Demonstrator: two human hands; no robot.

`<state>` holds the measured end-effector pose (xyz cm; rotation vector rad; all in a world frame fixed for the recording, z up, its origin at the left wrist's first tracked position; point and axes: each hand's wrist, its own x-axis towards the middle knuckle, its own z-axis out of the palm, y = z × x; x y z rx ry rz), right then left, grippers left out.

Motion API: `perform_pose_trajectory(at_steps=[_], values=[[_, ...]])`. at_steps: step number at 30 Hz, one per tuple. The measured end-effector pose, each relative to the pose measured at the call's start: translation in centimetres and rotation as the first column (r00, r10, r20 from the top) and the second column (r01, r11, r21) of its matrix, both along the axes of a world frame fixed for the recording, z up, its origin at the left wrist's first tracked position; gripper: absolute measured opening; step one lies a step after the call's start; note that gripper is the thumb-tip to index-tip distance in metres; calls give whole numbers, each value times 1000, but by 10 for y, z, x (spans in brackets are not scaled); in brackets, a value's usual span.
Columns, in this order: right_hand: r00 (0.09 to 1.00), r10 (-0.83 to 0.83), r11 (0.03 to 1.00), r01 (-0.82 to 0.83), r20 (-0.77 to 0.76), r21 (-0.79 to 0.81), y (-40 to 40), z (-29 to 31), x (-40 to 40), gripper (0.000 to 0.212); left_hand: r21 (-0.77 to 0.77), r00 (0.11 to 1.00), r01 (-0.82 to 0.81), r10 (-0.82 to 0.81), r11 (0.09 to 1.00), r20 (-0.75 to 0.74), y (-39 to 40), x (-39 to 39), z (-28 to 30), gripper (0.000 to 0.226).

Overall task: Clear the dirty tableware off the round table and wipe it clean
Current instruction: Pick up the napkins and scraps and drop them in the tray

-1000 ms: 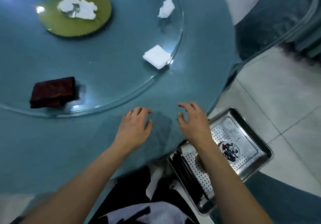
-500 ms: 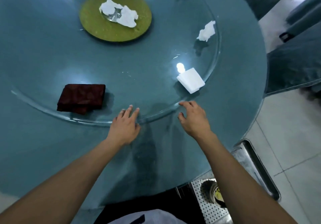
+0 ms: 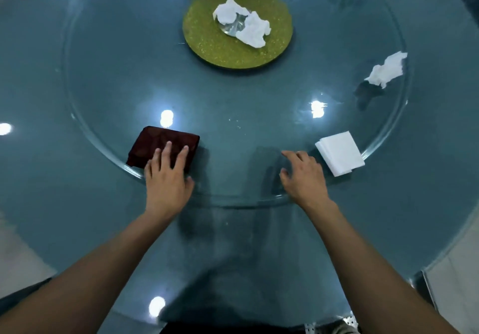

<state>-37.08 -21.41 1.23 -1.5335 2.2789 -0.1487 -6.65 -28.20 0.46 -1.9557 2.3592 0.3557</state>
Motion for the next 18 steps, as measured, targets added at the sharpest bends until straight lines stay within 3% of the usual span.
perform_pose_trajectory(at_steps=[3, 9, 13, 18], values=[[998, 56, 998, -56, 12, -2, -10, -9, 12, 48, 87, 986, -168, 168, 982, 0, -23, 18, -10, 81], [995, 96, 994, -96, 9, -58, -34, -18, 19, 46, -19, 992, -125, 125, 992, 11, -38, 12, -20, 57], [994, 107, 993, -107, -8, -58, -40, -20, 19, 46, -131, 981, -196, 195, 972, -24, -59, -12, -19, 42], [997, 83, 990, -82, 5, -113, -33, -20, 12, 47, -104, 985, -174, 172, 979, -31, -83, -59, -14, 47]])
